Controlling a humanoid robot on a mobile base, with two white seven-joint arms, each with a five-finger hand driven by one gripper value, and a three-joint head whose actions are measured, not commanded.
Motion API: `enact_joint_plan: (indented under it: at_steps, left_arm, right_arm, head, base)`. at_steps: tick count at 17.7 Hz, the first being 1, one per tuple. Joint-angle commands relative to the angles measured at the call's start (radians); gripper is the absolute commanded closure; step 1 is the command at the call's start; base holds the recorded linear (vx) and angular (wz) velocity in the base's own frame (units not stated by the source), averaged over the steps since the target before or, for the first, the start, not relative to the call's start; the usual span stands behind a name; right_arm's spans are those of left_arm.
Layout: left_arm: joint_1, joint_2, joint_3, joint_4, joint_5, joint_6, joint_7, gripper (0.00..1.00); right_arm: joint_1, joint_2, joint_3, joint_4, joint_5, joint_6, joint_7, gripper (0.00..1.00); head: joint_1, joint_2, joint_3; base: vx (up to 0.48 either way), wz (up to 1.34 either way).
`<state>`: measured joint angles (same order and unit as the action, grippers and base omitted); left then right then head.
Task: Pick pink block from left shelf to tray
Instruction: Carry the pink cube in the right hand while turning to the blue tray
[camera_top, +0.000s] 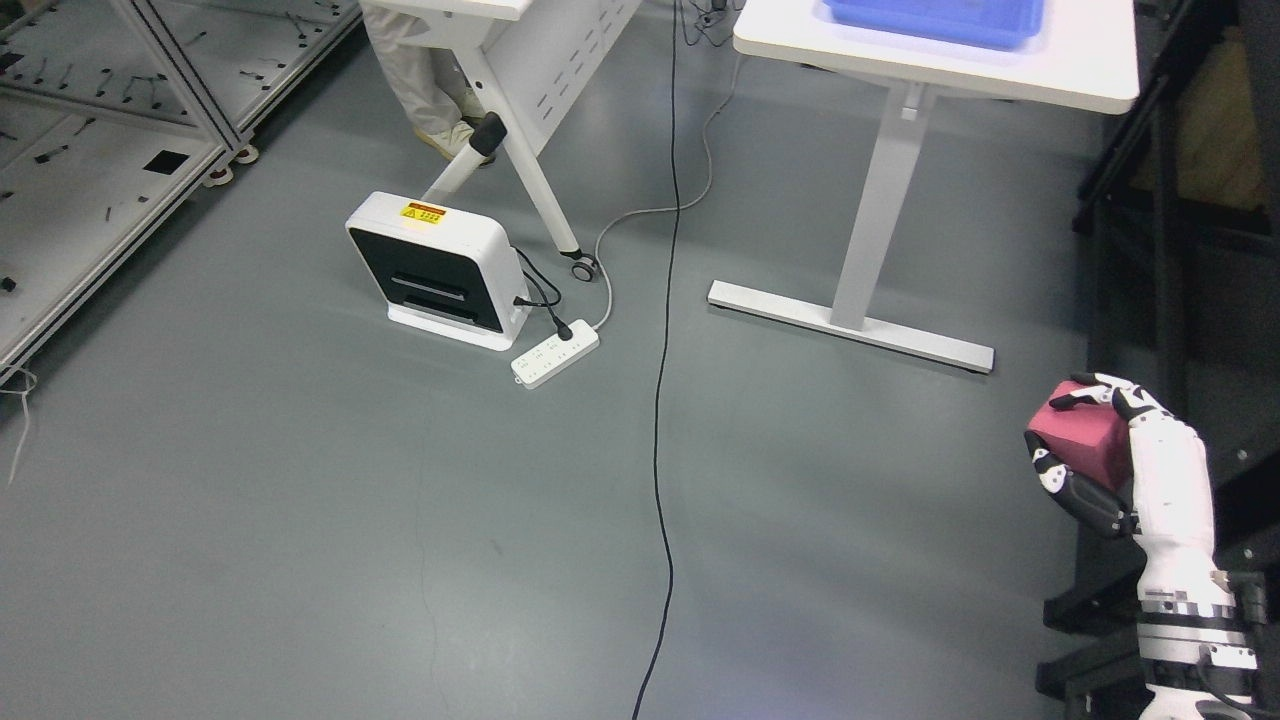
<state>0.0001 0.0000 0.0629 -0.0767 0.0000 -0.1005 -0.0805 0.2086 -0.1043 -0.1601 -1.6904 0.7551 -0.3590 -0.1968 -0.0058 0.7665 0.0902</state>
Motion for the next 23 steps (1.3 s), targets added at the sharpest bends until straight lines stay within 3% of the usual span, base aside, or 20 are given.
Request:
enact_joint_plan:
  at_steps: [1,23]
  left_arm:
    - [0.009,0.017,0.000,0.000,-0.002,0.001,0.001,0.00]
    - [0.009,0.017,0.000,0.000,-0.002,-0.001,0.001,0.00]
  right_arm:
    - [0.000,0.000,0.002,0.000,0.000,0.000,0.000,0.97]
    - [0.000,0.000,0.005,0.000,0.000,0.000,0.002,0.97]
  head:
    - [0.0000,0.000,0.000]
    - [0.0000,0.000,0.000]
  base:
    - [0.221,0.38]
    - [0.369,-0.04]
